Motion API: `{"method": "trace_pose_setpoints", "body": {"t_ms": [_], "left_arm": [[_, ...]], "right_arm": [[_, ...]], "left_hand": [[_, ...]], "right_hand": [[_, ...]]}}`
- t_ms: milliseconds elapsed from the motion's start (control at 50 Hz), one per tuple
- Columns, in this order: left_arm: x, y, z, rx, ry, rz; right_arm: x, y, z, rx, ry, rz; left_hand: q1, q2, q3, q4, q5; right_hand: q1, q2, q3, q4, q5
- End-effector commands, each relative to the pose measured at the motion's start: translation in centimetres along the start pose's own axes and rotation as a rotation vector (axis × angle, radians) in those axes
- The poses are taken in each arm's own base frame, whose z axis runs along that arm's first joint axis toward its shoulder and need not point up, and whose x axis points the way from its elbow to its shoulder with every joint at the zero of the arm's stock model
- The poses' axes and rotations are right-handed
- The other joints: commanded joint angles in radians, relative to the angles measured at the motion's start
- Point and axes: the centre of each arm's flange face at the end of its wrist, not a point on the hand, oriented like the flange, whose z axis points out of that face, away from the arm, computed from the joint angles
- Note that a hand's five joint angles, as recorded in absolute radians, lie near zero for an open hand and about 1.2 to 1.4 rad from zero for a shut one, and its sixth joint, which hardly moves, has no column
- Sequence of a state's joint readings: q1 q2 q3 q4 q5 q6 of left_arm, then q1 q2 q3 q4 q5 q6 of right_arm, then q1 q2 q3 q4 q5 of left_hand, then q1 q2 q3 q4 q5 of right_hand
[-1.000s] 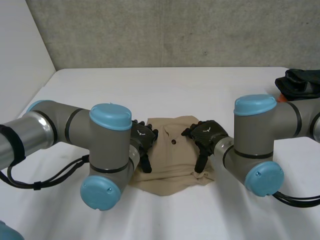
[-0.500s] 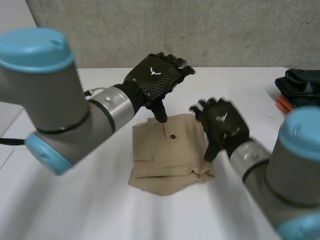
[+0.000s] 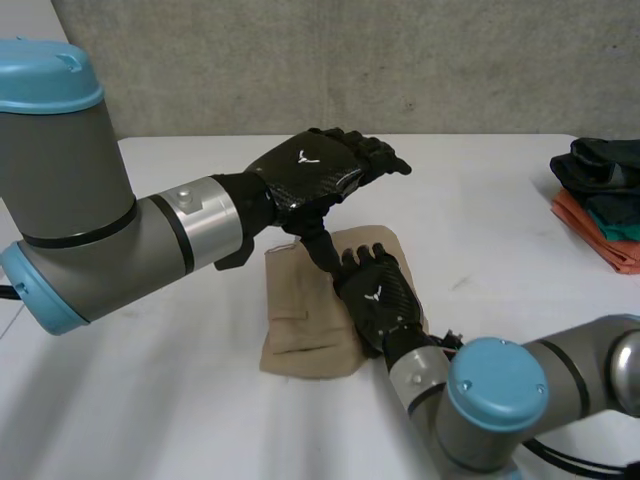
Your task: Fold the laundry.
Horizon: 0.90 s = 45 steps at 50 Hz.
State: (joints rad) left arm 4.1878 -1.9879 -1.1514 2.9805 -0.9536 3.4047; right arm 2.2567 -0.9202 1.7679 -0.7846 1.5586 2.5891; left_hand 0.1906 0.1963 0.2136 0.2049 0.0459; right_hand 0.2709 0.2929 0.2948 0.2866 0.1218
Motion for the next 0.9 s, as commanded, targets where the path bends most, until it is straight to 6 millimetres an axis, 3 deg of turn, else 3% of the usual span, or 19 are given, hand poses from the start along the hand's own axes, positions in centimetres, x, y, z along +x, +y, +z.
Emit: {"method": "trace_pose_setpoints", "body": {"t_ms": [20, 180, 200, 280, 380, 520, 700, 800, 900], "left_arm": [[0.2, 0.2, 0.0, -0.004, 0.005, 0.0], [0.3, 0.2, -0.2, -0.007, 0.006, -0.005], [0.3, 0.1, -0.3, -0.004, 0.005, -0.006], [0.2, 0.0, -0.3, -0.002, 0.003, -0.004], [0.0, 0.0, -0.3, -0.001, -0.003, -0.003], [-0.2, 0.0, -0.4, -0.002, -0.011, -0.004], [-0.5, -0.2, -0.8, -0.001, -0.025, -0.005], [-0.7, -0.3, -1.1, -0.001, -0.032, -0.005], [-0.8, -0.5, -1.1, 0.005, -0.035, -0.003]], "right_arm": [[0.2, -0.2, 2.6, 0.037, 0.023, -0.005], [0.5, -0.8, 4.3, 0.011, -0.002, 0.011], [0.6, -0.8, 4.8, 0.004, -0.006, 0.025], [0.9, -1.4, 5.5, 0.019, 0.0, 0.083], [1.9, -1.8, 6.3, 0.044, 0.016, 0.156], [6.2, -0.8, 6.4, 0.019, 0.012, 0.22], [14.1, 1.3, 4.8, -0.042, 0.124, 0.226], [17.3, 2.0, 4.8, 0.018, 0.118, 0.209], [20.5, 0.8, 6.4, 0.153, 0.134, 0.156]], "left_hand": [[0.026, 0.02, 0.003, 0.012, -0.004], [0.029, 0.023, 0.006, 0.014, -0.001], [0.026, 0.02, 0.003, 0.012, -0.004], [0.029, 0.023, 0.006, 0.014, -0.001], [0.029, 0.023, 0.006, 0.014, -0.001], [0.032, 0.026, 0.009, 0.017, 0.002], [0.035, 0.029, 0.012, 0.02, 0.005], [0.032, 0.026, 0.009, 0.017, 0.002], [0.035, 0.029, 0.012, 0.02, 0.005]], "right_hand": [[0.278, 0.256, 0.254, 0.262, 0.252], [0.562, 0.54, 0.538, 0.546, 0.537], [0.746, 0.724, 0.722, 0.73, 0.72], [1.111, 1.089, 1.087, 1.095, 1.085], [1.125, 1.103, 1.101, 1.11, 1.1], [1.125, 1.103, 1.101, 1.11, 1.1], [1.125, 1.103, 1.101, 1.11, 1.1], [1.125, 1.103, 1.101, 1.11, 1.1], [1.125, 1.103, 1.101, 1.11, 1.1]]}}
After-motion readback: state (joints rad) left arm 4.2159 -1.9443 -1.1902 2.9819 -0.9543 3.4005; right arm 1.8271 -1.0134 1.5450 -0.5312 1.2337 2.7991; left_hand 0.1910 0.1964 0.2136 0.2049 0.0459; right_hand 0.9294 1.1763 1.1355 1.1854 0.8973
